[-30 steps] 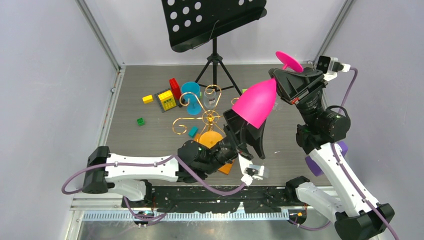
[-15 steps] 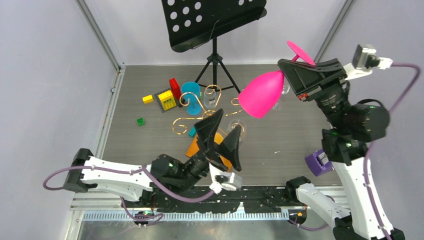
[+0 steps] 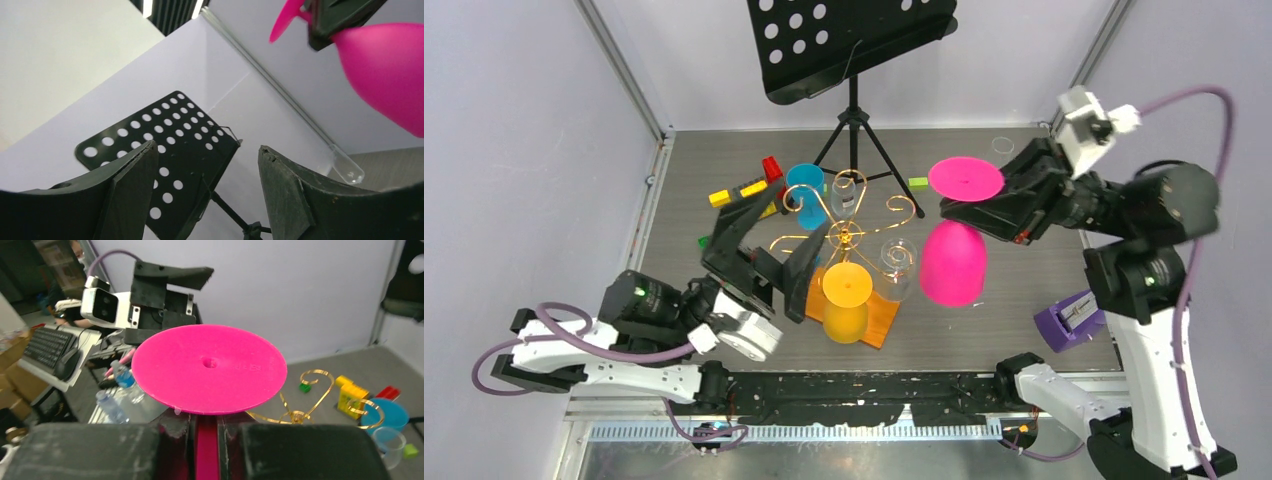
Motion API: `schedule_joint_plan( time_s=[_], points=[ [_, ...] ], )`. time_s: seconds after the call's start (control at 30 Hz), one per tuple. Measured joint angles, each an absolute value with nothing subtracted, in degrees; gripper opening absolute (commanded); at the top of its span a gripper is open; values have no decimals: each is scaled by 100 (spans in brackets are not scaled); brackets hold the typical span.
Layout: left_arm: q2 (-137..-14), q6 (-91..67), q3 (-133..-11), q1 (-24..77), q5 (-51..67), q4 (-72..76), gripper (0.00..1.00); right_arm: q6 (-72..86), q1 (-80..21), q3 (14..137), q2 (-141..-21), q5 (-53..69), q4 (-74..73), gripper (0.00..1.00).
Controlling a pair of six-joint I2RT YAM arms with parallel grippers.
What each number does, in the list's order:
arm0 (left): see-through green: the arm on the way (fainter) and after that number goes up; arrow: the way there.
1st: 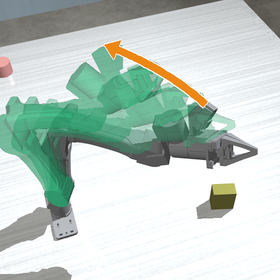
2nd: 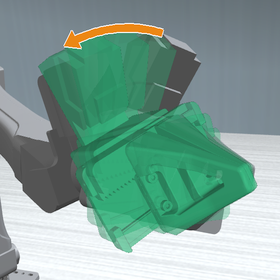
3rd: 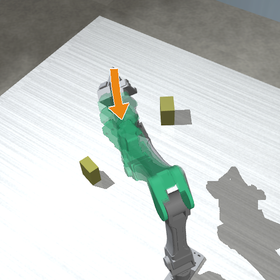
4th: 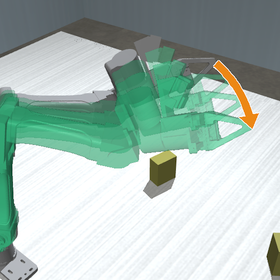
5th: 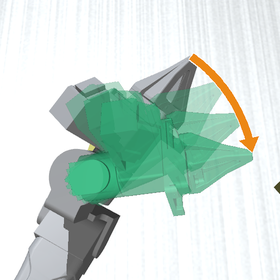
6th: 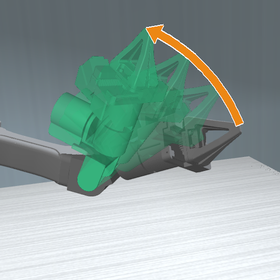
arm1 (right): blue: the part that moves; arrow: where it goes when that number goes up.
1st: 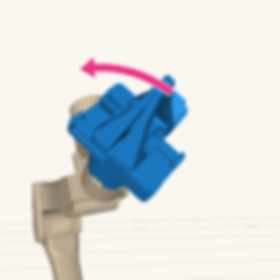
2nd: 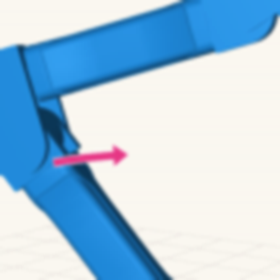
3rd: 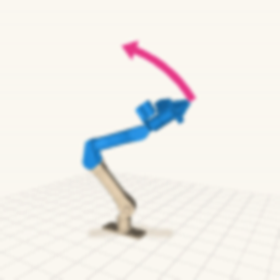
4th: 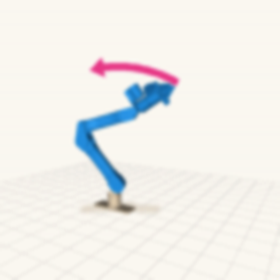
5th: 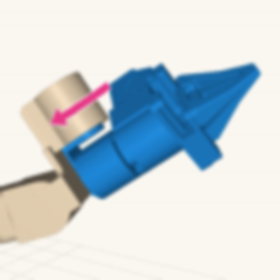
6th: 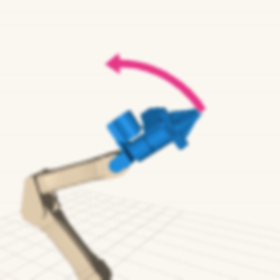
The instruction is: Place the wine glass upside down on the wine glass rack
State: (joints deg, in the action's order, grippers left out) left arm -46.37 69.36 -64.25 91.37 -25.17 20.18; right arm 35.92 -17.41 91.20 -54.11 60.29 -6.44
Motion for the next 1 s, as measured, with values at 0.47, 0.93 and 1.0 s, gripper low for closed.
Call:
schedule_joint_plan(
  time_s=[0.47,0.93,1.0],
  points=[
    [-5767,6665,-6829,8945,-1879,543,58,2974,-2735,8748,-6020,6722,-1721,5],
    [-5752,6595,-6914,8840,-1780,635,50,1719,-2952,9048,-6062,6287,-2980,5],
    [-5736,6598,-6921,8833,-1782,742,50,1625,-2961,9048,-6066,6289,-3159,5]
  ],
)
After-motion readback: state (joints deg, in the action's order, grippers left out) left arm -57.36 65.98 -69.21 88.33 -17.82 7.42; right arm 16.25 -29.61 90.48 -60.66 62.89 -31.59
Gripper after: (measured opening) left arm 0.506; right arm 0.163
